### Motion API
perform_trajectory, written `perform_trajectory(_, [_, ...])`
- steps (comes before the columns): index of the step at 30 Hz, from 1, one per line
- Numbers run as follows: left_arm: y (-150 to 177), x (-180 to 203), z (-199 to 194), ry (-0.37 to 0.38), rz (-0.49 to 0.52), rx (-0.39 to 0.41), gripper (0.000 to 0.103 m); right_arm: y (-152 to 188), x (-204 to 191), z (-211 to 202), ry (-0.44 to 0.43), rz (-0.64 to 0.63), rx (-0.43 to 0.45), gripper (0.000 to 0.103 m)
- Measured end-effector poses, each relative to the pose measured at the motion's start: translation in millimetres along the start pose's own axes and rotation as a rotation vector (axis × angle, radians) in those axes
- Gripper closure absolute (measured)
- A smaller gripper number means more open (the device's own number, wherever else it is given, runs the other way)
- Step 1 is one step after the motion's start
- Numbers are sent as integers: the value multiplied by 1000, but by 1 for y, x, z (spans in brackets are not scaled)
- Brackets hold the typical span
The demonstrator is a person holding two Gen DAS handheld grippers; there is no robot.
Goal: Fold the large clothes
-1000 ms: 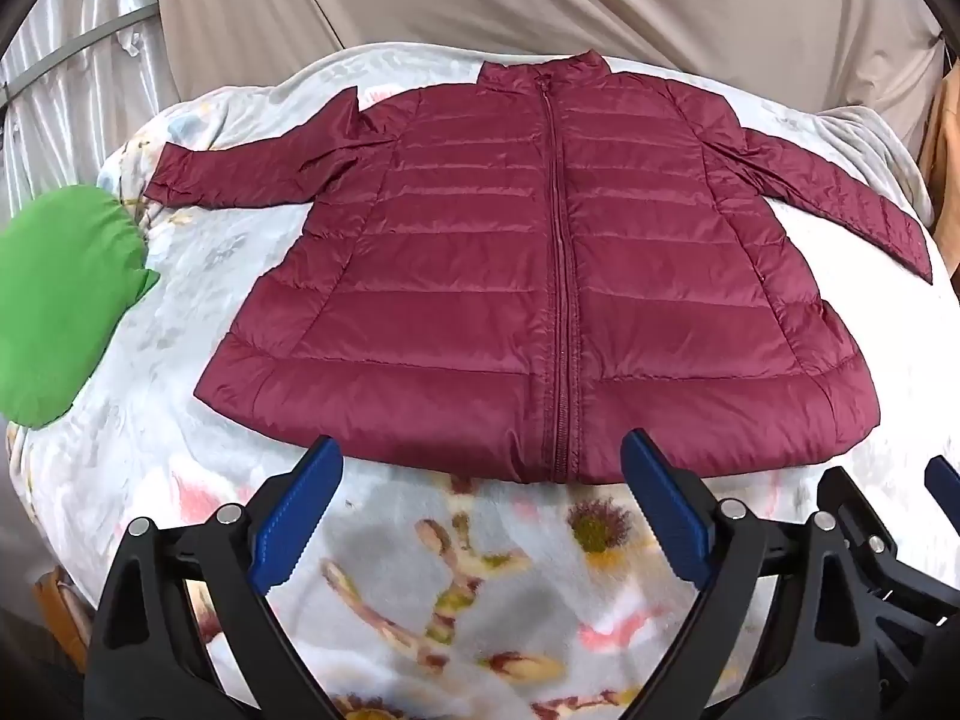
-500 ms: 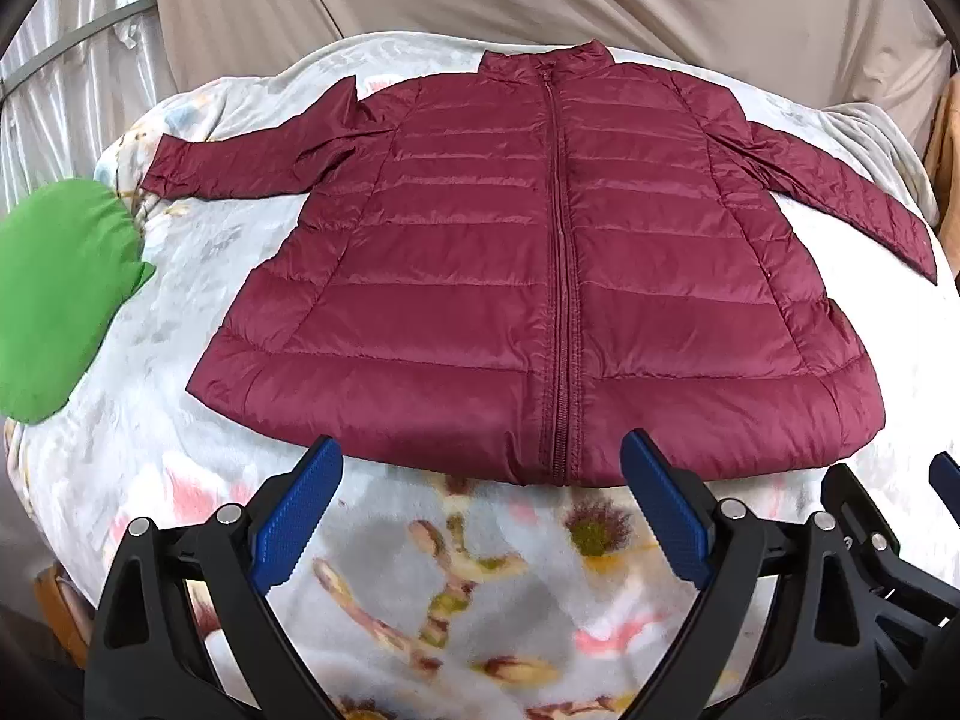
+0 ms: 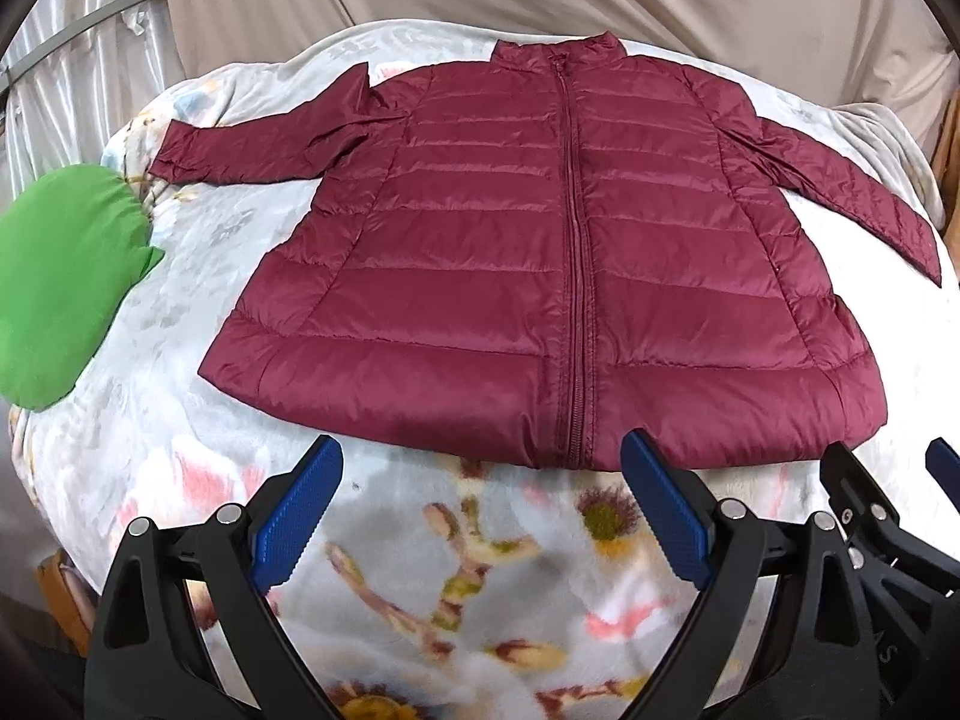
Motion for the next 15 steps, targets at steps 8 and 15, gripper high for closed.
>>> perform_trajectory(8, [5,3,5,-14,22,-10,12,10,0,1,6,10,-17,11])
perform_trajectory(15, [8,0,-5,-25,16,0,12,10,2,-5,-10,18,-16,11])
Point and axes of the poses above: each gripper's, at about its wrist camera, not at the fingertips, and z roughly the way its jaws point, x to its right, y to its underside, the point moved 2 cm from there along z, roughly the way its jaws point, and after that the axes turned 1 degree about z, right-handed, at the moved point
